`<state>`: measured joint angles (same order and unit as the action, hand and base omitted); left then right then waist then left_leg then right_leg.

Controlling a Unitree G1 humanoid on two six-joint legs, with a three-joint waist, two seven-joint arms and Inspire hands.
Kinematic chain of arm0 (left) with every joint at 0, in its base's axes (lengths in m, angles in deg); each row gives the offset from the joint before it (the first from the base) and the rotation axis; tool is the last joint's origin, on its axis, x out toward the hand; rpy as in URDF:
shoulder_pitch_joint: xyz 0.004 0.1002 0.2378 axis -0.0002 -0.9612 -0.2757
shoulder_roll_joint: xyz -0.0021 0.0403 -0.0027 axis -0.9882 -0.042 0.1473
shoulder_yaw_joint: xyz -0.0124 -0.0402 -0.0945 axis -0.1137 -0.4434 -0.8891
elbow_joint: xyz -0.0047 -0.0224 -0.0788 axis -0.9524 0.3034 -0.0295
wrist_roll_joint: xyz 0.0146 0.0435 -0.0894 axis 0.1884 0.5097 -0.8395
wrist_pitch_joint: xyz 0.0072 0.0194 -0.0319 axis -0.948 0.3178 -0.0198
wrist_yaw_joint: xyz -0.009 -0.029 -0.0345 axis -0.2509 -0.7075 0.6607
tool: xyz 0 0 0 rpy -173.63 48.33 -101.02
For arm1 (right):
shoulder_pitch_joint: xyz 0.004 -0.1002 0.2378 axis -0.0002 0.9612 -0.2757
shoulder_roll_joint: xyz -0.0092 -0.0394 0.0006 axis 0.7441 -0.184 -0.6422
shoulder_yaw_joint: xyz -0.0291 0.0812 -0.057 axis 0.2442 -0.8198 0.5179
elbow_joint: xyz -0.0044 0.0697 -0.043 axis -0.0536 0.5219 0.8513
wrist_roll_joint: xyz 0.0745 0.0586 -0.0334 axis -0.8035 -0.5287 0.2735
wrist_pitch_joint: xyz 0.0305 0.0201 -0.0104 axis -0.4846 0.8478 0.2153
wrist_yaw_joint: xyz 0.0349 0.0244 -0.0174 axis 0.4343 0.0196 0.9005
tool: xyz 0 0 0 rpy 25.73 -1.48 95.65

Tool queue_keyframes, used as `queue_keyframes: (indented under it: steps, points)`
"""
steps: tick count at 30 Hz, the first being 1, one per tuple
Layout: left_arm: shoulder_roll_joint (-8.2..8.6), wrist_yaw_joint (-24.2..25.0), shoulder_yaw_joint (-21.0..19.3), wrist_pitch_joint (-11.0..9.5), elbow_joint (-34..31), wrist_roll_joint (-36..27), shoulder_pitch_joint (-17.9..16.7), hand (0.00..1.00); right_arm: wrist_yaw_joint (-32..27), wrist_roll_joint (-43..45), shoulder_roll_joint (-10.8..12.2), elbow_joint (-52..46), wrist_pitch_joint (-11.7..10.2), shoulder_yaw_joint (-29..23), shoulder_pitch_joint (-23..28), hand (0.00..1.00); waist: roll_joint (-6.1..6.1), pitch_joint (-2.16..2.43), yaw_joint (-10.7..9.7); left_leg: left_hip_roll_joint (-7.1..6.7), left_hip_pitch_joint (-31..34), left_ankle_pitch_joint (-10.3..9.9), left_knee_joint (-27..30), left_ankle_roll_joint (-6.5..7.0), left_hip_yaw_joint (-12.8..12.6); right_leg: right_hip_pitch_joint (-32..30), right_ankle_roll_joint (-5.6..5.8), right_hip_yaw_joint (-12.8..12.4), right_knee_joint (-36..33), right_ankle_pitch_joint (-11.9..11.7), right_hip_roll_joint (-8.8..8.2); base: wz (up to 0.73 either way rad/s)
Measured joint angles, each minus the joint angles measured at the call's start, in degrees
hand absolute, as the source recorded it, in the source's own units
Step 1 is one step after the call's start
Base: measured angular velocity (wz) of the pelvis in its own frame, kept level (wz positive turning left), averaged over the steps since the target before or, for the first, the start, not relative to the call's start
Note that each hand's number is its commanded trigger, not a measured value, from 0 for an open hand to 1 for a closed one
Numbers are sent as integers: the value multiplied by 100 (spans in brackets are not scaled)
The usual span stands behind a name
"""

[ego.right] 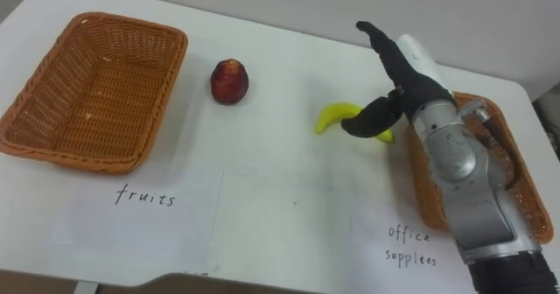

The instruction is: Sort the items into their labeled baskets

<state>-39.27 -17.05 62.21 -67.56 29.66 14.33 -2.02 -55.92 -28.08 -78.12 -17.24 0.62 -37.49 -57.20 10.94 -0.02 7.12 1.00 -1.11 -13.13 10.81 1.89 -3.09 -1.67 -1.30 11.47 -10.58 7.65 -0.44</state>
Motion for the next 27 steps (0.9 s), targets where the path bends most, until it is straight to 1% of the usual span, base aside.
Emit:
queue_keyframes:
  steps: [2,5,7,9,12,13,16,19,24,25,27]
  points:
    - [-26,6,1,-1,-13,-6,0,0,45,109,-3,4,1,2,0,0,16,9,14,0,-4,0,0,0,-12,2,0,1,-1,0,-2,0]
    - [-58,6,1,-8,-62,-4,2,0,88,155,-22,113,2,15,0,0,47,12,73,0,-18,1,1,1,-67,13,0,-15,0,0,-4,-2]
    - [-80,-3,1,-10,-83,-6,5,0,113,161,-23,180,4,63,-1,0,38,-15,103,-2,-28,1,-1,2,-74,25,0,-29,-1,0,-4,0]
    - [-96,-18,0,-24,-210,-5,-7,0,116,162,-23,247,-3,172,-2,0,60,-31,107,1,-21,1,-3,2,-73,21,0,-38,0,0,-1,0]
    - [-90,-19,6,-67,-248,-5,6,0,307,165,-22,373,2,250,-1,0,70,-48,131,0,-7,1,-23,1,-71,4,-2,-36,-2,-2,5,0]
    - [-97,-21,5,-74,-279,-4,5,0,360,189,-22,372,2,253,-1,0,68,-53,146,1,-2,1,-39,1,-52,1,-4,-31,-2,-3,39,0]
    - [-113,-43,5,-81,-303,-5,-4,0,419,361,-22,378,1,259,-4,0,54,-63,143,5,1,1,-39,0,-4,4,-4,-17,1,-3,44,5]
    - [-112,-47,9,-89,-325,-2,3,0,454,464,-22,430,-9,259,-21,0,28,-82,146,6,11,1,-35,0,-3,4,-4,-15,10,-3,45,2]
    - [-123,-60,15,-130,-348,-3,3,0,455,651,-21,574,-25,263,-39,0,8,-96,152,-7,66,1,-26,1,11,4,0,-14,104,-5,39,1]
    - [-130,-63,68,-131,-348,-3,0,0,455,652,-21,586,-25,274,-38,0,-13,-105,151,-5,65,1,-25,1,13,6,0,-12,102,-5,41,0]
    - [-128,-64,116,-137,-352,0,0,0,455,657,-21,603,-24,275,-38,0,-28,-101,152,-1,67,1,-25,0,13,5,0,-12,104,-5,43,0]
